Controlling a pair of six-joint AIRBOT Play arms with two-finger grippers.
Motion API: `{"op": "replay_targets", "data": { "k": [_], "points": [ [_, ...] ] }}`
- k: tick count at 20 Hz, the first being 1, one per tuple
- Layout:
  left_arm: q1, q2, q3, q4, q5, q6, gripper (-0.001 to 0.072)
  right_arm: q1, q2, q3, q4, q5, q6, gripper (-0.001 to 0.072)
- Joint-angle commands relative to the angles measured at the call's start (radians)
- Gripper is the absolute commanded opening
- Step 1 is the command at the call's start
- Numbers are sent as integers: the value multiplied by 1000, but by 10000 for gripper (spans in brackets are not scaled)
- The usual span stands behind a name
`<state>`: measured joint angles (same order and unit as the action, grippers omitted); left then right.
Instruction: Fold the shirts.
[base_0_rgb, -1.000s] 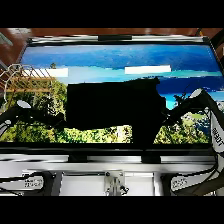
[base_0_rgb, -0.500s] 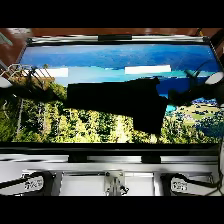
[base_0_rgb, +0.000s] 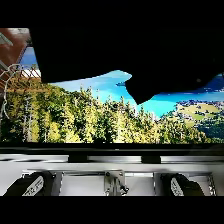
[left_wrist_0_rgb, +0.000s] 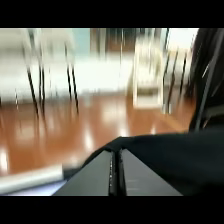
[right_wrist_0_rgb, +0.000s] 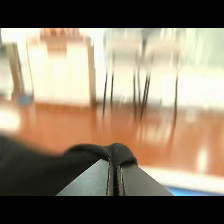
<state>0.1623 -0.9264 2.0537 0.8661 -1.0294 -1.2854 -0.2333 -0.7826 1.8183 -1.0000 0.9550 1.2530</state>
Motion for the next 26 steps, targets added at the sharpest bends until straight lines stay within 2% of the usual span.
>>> {"op": "replay_targets", "data": {
  "k": [1, 8, 12, 14, 16, 20, 22, 26],
  "points": [
    [0, 145, -22, 18, -24, -37, 34, 0, 128, 36, -54, 63, 39, 70],
    [0, 168, -45, 265, -291, -37, 34, 0, 154, 36, -182, 389, 129, 70],
    [0, 129, -196, 290, -435, -36, 34, 0, 23, 24, -180, 672, 181, 70],
    [0, 98, -331, 294, -448, -36, 34, 0, -74, -35, -151, 710, 188, 69],
    [0, 40, -488, 314, -438, -36, 34, 0, -187, -133, -84, 666, 187, 69],
    [-1, -196, -654, 305, -306, -37, 34, 35, -460, -248, -33, 415, 183, 69],
    [-1, -347, -640, 248, -231, -37, 34, 117, -603, -248, -36, 241, 153, 69],
    [0, -621, -507, 220, -53, -37, 34, 211, -790, -248, -71, -227, 184, 69]
  ]
}}
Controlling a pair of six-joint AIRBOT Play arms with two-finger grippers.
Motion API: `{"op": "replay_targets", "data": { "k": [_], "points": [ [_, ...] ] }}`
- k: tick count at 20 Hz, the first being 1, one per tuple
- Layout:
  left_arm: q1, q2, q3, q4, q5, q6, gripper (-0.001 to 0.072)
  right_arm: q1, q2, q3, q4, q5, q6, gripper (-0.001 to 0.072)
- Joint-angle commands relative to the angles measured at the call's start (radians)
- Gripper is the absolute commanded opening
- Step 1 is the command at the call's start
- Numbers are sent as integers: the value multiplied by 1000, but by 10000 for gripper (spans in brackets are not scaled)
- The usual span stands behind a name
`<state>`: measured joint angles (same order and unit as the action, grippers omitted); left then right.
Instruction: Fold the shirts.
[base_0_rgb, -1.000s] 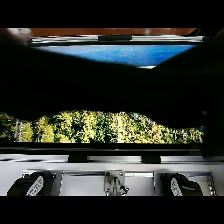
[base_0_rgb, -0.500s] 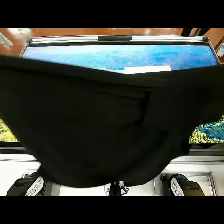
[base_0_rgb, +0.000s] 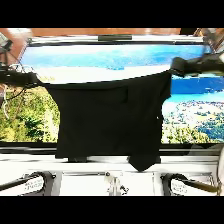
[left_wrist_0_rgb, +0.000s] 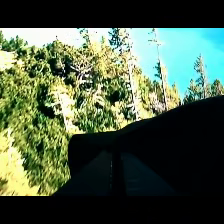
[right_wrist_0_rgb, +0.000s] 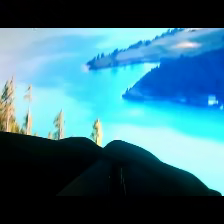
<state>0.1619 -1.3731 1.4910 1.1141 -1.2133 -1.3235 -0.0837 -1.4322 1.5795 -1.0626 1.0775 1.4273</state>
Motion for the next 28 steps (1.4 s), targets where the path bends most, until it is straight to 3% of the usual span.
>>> {"op": "replay_targets", "data": {
  "k": [1, 4, 8, 13, 16, 18, 22, 24, 28],
  "points": [
    [0, -227, 91, -46, 164, 2, 34, 80, -174, -9, -9, -429, 8, 69],
    [-2, -374, 175, -146, 229, 2, 34, 124, -282, -9, -20, -551, 8, 69],
    [-8, -461, 185, -158, 297, 2, 34, 128, -380, -9, -21, -572, -6, 70],
    [-11, -473, 185, -158, 262, 2, 34, 122, -364, -9, -21, -578, -6, 70],
    [-11, -462, 194, -158, 166, 2, 34, 122, -311, -9, -59, -545, -7, 70],
    [-9, -462, 196, -156, 40, 3, 34, 120, -279, -9, -103, -418, -6, 70],
    [-7, -462, 195, -2, -264, 1, 33, 92, -265, -9, -190, 88, 7, 70],
    [-11, -462, 195, 66, -395, 1, 33, 86, -266, -9, -251, 267, 58, 70],
    [-24, -462, 195, 84, -489, -52, 33, 86, -266, -9, -282, 494, 82, 70]
  ]
}}
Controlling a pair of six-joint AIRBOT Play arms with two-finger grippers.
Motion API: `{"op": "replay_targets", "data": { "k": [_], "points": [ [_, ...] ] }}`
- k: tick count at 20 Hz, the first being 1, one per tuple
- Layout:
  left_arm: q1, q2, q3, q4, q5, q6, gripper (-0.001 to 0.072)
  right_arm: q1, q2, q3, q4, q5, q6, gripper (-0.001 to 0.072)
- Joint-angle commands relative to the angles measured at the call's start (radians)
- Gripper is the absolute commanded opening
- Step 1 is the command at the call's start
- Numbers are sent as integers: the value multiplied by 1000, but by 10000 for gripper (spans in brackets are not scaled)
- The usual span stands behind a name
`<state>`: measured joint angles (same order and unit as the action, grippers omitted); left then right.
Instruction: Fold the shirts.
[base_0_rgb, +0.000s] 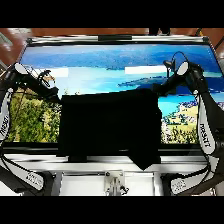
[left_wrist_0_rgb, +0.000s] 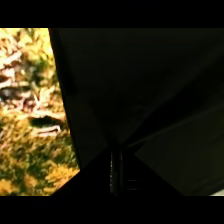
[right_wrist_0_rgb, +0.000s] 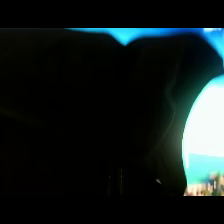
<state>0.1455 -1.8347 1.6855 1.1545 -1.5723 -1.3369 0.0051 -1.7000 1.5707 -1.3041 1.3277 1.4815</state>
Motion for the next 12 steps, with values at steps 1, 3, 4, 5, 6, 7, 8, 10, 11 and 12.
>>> {"op": "replay_targets", "data": {
  "k": [1, 3, 4, 5, 6, 7, 8, 10, 11, 12],
  "points": [
    [-17, 0, 0, 43, -141, -46, 33, -3, 1, 0, -42, 278, 33, 69],
    [-43, 0, -6, 43, -138, -54, 33, -3, 1, -5, -43, 284, 53, 70],
    [-56, -1, -14, 44, -133, -53, 33, -3, 1, -15, -42, 270, 63, 70],
    [-67, -1, -26, 44, -114, -56, 33, -3, 1, -34, -42, 252, 79, 70],
    [-76, -1, -39, 44, -95, -64, 33, -3, 1, -54, -42, 240, 86, 70],
    [-80, -1, -52, 44, -84, -77, 33, -3, 1, -76, -45, 232, 86, 70],
    [-84, -1, -64, 52, -85, -88, 33, -3, 1, -92, -64, 229, 86, 70],
    [-85, 0, -73, 96, -99, -90, 32, -3, 1, -99, -145, 227, 94, 70],
    [-84, 0, -73, 122, -107, -90, 33, -4, 1, -99, -178, 226, 97, 70],
    [-84, 0, -73, 134, -114, -90, 32, -4, 1, -99, -193, 224, 97, 70]
  ]
}}
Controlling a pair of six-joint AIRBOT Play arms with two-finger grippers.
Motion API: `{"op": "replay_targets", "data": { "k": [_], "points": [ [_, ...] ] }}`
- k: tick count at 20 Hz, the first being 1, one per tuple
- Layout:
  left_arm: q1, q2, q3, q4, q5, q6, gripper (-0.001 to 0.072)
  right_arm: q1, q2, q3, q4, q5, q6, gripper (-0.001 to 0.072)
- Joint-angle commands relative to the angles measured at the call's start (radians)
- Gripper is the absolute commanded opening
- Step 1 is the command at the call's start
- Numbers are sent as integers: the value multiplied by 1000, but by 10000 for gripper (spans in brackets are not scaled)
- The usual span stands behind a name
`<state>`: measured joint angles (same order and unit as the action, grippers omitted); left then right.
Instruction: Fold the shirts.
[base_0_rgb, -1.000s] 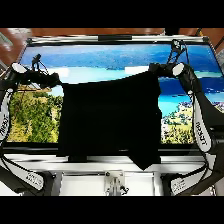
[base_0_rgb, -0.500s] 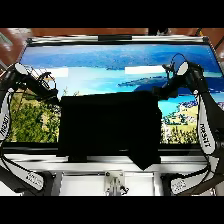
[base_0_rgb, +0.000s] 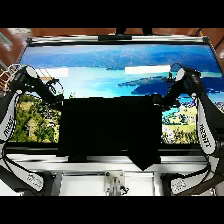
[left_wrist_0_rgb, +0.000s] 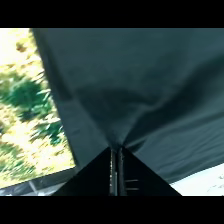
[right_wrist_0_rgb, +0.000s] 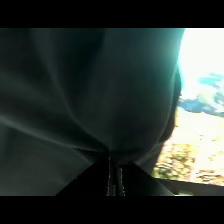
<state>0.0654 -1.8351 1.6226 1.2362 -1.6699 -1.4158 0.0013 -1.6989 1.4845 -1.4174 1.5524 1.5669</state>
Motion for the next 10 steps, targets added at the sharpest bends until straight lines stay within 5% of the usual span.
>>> {"op": "replay_targets", "data": {
  "k": [1, 3, 4, 5, 6, 7, 10],
  "points": [
    [-5, 0, -13, 51, -13, -11, 32, 0, 0, -13, -77, -2, 11, 70],
    [-5, -1, -18, 50, 20, -47, 34, 1, 0, -13, -53, -14, 11, 124],
    [-5, -1, -19, 43, 34, -64, 69, 1, 1, -13, -25, -17, 10, 327],
    [-3, 0, -18, 36, 35, -73, 291, 0, 4, -13, 10, -13, -13, 475],
    [-3, 5, -16, 36, 27, -91, 564, 0, 16, -13, 24, -7, -27, 475],
    [1, 12, -8, 35, 10, -95, 653, -1, 34, -13, 20, -5, -30, 475],
    [19, 77, 2, 29, -28, -106, 650, -43, 127, -13, 21, 20, -43, 516]
  ]
}}
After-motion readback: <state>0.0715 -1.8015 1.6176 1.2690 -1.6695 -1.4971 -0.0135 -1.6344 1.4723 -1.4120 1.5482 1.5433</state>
